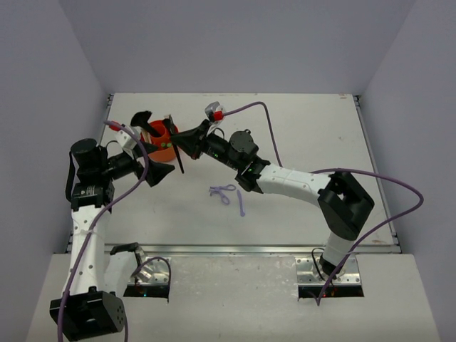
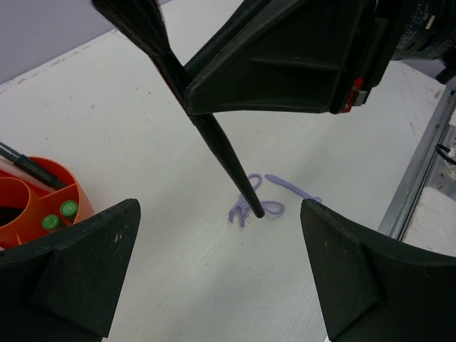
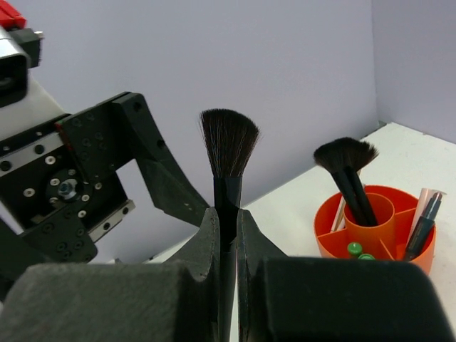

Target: Organize the makeup

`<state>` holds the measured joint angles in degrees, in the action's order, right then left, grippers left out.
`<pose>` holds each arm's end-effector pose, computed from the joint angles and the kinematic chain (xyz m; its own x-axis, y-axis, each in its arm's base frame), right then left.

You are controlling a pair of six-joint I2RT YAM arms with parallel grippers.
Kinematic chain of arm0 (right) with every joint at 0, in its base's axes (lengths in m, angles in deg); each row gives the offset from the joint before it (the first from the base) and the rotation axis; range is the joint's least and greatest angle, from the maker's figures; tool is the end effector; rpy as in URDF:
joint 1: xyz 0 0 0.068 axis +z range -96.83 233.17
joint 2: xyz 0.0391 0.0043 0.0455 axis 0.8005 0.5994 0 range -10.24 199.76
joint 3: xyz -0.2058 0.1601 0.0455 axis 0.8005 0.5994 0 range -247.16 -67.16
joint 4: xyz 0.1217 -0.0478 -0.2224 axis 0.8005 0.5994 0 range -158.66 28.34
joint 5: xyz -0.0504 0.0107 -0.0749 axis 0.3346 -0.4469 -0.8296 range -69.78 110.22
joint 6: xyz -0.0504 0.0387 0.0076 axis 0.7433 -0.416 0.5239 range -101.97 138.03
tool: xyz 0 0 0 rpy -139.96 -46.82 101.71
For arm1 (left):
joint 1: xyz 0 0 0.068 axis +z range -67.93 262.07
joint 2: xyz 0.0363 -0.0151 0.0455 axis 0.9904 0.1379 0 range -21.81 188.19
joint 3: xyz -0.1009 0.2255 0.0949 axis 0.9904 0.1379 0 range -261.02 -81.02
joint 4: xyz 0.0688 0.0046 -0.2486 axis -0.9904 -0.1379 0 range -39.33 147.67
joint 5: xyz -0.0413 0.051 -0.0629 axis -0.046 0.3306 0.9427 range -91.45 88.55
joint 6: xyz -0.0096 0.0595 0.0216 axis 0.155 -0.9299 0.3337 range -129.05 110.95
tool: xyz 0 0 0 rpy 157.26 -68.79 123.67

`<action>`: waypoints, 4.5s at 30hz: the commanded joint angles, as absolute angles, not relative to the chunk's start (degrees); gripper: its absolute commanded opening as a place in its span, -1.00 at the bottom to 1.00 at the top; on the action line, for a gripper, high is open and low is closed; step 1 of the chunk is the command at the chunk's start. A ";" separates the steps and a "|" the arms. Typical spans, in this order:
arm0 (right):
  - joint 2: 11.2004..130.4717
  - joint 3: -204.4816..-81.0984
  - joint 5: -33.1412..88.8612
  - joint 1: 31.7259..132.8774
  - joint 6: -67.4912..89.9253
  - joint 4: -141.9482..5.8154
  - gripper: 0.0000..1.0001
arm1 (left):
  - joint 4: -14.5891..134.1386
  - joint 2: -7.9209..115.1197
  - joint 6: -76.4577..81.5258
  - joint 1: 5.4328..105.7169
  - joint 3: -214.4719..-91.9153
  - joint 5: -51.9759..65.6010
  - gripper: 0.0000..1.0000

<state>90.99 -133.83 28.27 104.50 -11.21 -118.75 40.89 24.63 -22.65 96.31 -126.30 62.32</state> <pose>0.2578 0.3331 0.3097 -0.2728 0.4331 -0.8591 -0.8299 0.3458 0.4379 0.1830 0.0004 0.3243 -0.1212 0.0765 -0.9897 0.7685 0.6382 -0.0448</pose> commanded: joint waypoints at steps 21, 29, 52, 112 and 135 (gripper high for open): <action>93.73 -138.87 29.24 107.75 -16.35 -121.67 -1.00 | 56.61 31.11 -7.57 95.25 -126.19 59.27 0.46; 94.69 -139.40 29.36 107.84 -17.74 -121.84 -1.00 | 56.62 31.37 -7.29 94.73 -125.93 59.37 -0.03; 81.46 -125.70 17.66 101.46 -4.56 -115.85 0.59 | 78.50 44.18 -9.15 94.99 -129.23 38.46 -1.00; 64.40 -102.12 6.10 98.00 -0.48 -96.37 0.62 | 92.36 57.65 -13.70 87.04 -127.16 34.02 0.47; 56.24 -95.23 0.13 98.00 -0.60 -91.49 0.62 | 73.76 76.13 -24.50 75.83 -137.89 15.83 0.44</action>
<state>57.94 -95.69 2.61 98.25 -1.25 -90.25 73.15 74.62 -22.83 76.10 -135.93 18.08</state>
